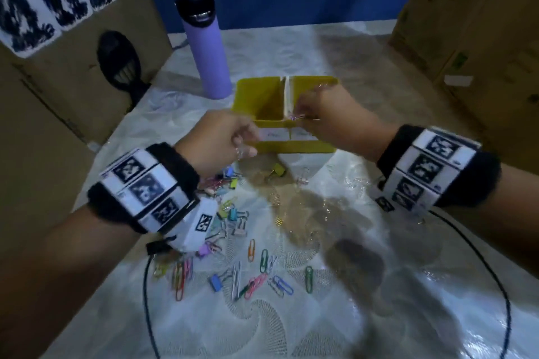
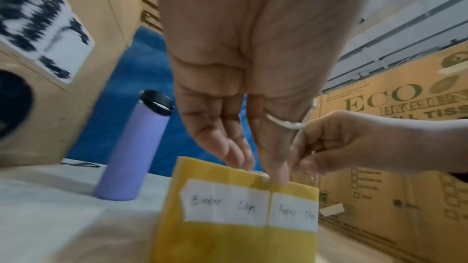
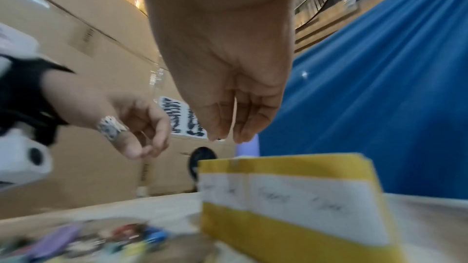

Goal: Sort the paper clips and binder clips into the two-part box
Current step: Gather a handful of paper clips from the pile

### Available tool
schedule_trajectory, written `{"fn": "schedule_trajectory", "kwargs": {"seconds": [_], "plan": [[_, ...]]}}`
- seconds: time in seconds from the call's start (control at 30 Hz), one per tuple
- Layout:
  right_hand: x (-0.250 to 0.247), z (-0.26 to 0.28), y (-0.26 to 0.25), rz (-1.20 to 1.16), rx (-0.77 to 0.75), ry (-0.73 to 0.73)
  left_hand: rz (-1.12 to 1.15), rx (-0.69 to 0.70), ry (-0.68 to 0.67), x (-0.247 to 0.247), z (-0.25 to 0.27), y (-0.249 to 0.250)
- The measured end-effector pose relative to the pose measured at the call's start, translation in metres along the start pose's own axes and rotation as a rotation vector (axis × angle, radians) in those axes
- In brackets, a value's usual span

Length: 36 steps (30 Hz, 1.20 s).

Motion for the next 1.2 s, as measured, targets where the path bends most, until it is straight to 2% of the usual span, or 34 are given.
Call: {"fn": "schedule_trajectory", "kwargs": {"seconds": [0.07, 0.17, 0.27, 0.4, 0.53, 0.8, 0.9, 1.03, 1.2], "plan": [[0.020, 0.018, -0.044, -0.082, -0.169, -0.068, -0.105, -0.064, -0.068, 0.005, 0.030, -0.022], [0.070, 0.039, -0.094, -0.103, -0.318, -0.296, -0.210, -0.153, -0.172, 0.021, 0.067, -0.048], [0.108, 0.045, -0.119, -0.107, -0.346, -0.450, -0.304, -0.202, -0.238, 0.037, 0.088, -0.063], [0.133, 0.042, -0.137, -0.080, -0.370, -0.551, -0.354, -0.289, -0.247, 0.048, 0.100, -0.080], [0.136, 0.039, -0.144, -0.095, -0.380, -0.561, -0.319, -0.321, -0.183, 0.045, 0.104, -0.089], [0.138, 0.046, -0.152, -0.089, -0.442, -0.566, -0.341, -0.240, -0.210, 0.044, 0.093, -0.089], [0.136, 0.043, -0.147, -0.065, -0.421, -0.578, -0.351, -0.212, -0.227, 0.044, 0.087, -0.090], [0.126, 0.034, -0.138, -0.019, -0.427, -0.510, -0.309, -0.214, -0.221, 0.040, 0.083, -0.095], [0.103, 0.019, -0.095, -0.039, -0.267, -0.449, -0.198, -0.233, -0.173, 0.030, 0.087, -0.104]]}}
Point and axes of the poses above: each hand's wrist, its own z-axis away from the middle knuckle, its own x-axis out of the palm, y = z × x, the point moved 10 cm from there along -z, towards the middle knuckle, and after that the axes turned 2 degrees about y, right-handed, at the moved point
